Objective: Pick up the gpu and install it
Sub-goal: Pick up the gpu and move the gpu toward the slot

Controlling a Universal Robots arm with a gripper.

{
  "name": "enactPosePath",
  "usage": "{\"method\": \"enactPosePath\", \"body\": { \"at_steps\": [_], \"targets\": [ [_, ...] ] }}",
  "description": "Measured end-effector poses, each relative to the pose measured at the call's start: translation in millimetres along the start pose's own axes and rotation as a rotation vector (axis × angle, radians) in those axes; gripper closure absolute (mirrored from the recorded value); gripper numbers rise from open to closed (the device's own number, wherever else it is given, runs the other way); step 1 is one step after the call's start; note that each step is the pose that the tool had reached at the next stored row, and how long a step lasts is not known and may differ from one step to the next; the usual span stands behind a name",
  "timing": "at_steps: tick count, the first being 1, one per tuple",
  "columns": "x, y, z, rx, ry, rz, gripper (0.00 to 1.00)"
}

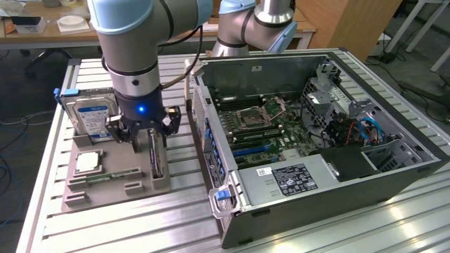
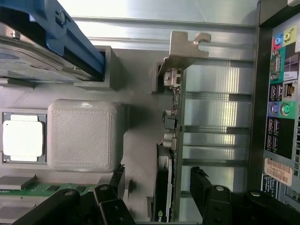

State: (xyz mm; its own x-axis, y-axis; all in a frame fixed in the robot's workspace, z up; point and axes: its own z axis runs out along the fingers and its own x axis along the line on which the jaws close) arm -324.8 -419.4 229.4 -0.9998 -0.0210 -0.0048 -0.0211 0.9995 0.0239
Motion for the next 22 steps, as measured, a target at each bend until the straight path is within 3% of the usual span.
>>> {"method": "enactPosePath", "body": {
  "at_steps": [6, 14, 16, 19, 22],
  "targets": [
    [-0.1, -0.2, 6.8, -0.0001, -0.0001, 0.000, 0.33],
    [-0.1, -0.2, 6.9, 0.0001, 0.0000, 0.000, 0.33],
    [-0.1, -0.2, 7.0, 0.0000, 0.0000, 0.000, 0.35],
    [-0.1, -0.2, 7.1, -0.0001, -0.0001, 0.000, 0.47],
    [-0.3, -0.1, 7.3, -0.0001, -0.0001, 0.000, 0.49]
  ]
}}
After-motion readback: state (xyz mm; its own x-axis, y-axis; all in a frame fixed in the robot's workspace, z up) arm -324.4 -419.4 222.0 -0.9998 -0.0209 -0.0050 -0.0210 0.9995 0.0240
